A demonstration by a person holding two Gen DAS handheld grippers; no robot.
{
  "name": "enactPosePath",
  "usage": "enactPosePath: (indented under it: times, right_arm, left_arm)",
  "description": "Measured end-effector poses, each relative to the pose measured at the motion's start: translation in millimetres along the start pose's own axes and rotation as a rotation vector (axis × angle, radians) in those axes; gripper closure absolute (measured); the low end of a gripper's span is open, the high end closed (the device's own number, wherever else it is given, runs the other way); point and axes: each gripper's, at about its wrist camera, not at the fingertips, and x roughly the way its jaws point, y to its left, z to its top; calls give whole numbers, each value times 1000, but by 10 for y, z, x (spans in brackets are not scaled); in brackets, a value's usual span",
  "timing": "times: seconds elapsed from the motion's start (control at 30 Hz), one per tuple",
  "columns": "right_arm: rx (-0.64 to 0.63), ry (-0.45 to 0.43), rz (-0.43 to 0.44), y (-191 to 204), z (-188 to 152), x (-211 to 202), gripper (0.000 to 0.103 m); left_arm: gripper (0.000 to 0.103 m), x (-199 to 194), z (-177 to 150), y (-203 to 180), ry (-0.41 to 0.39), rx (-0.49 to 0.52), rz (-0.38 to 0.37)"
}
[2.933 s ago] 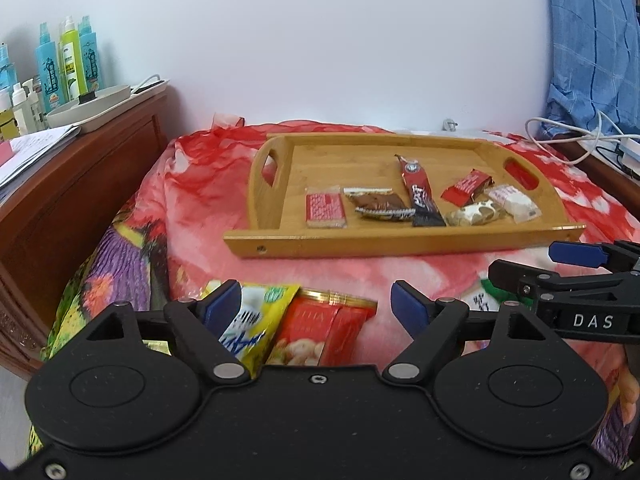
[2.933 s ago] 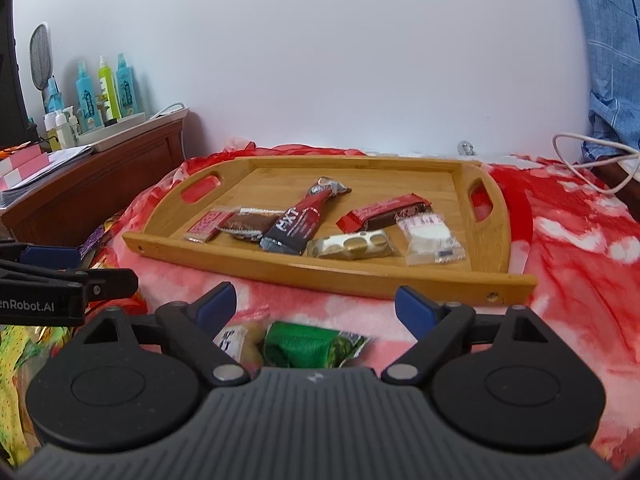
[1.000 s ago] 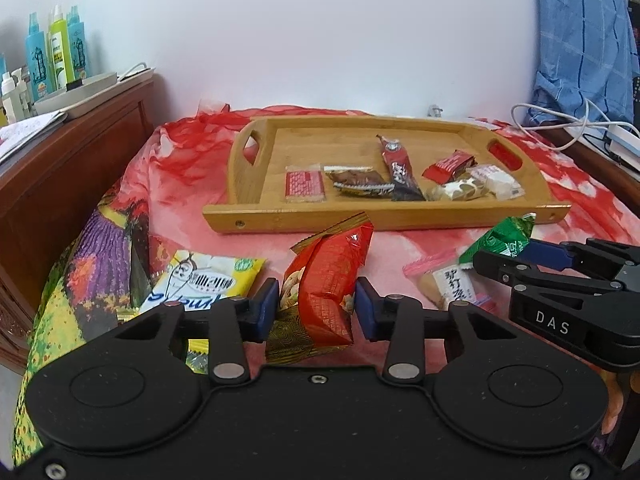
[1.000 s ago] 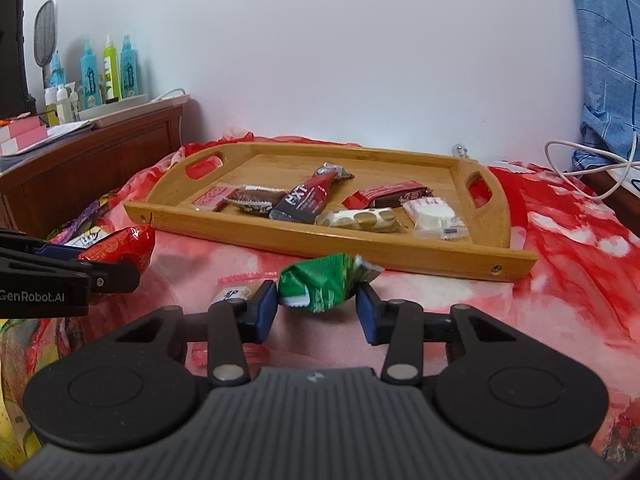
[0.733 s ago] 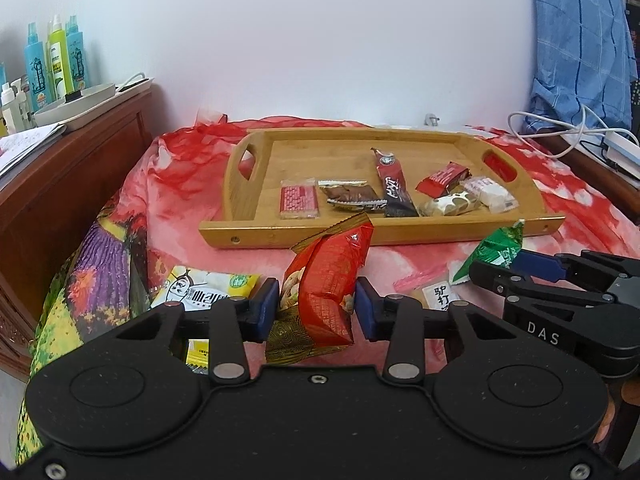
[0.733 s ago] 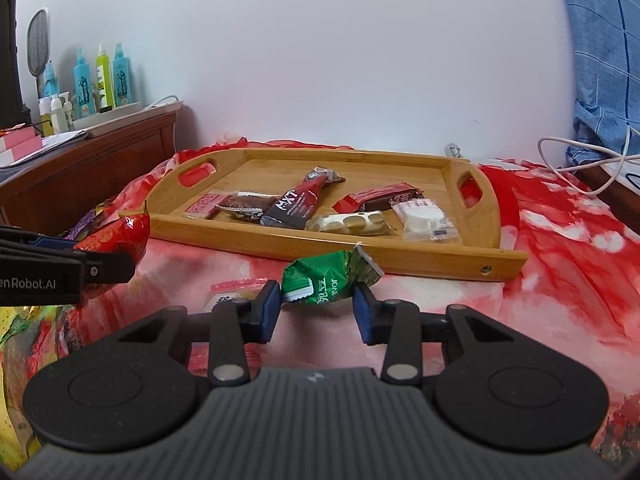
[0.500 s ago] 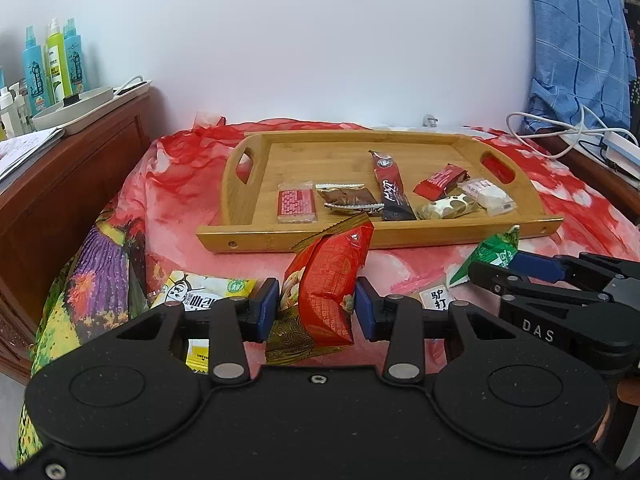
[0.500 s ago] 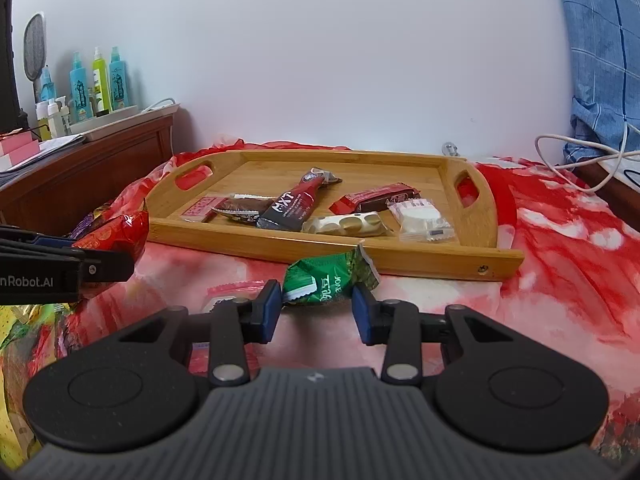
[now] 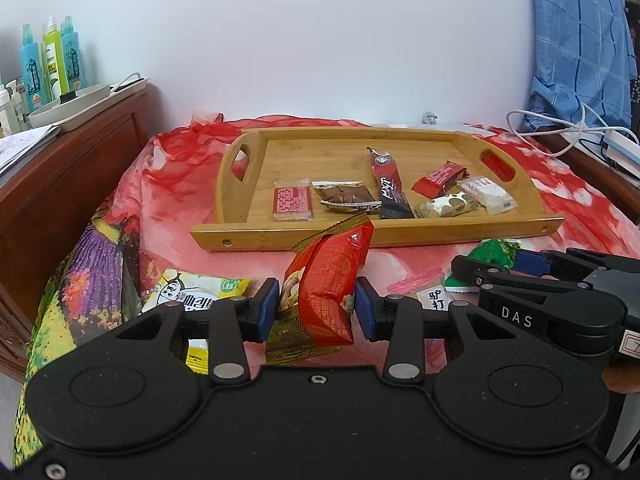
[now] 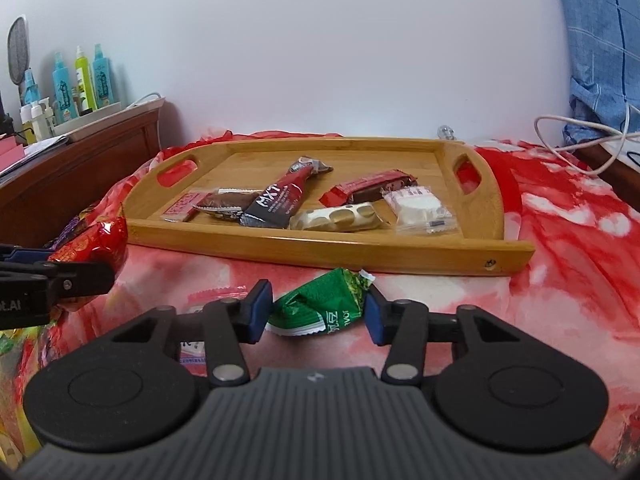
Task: Organize snacks
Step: 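Carry the red peanut bag with the left tool while the right tool carries the green candy over the tray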
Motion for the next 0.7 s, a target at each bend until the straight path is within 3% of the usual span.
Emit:
enactPosePath:
  times: [0.4, 0.7]
  right_arm:
    - [2, -42, 7, 10, 56, -124, 62]
    - [8, -77, 8, -5, 99, -212, 63]
  left_arm:
    - [65, -10, 87, 8, -11, -24, -2]
    - [65, -52, 191, -16, -38, -28, -5]
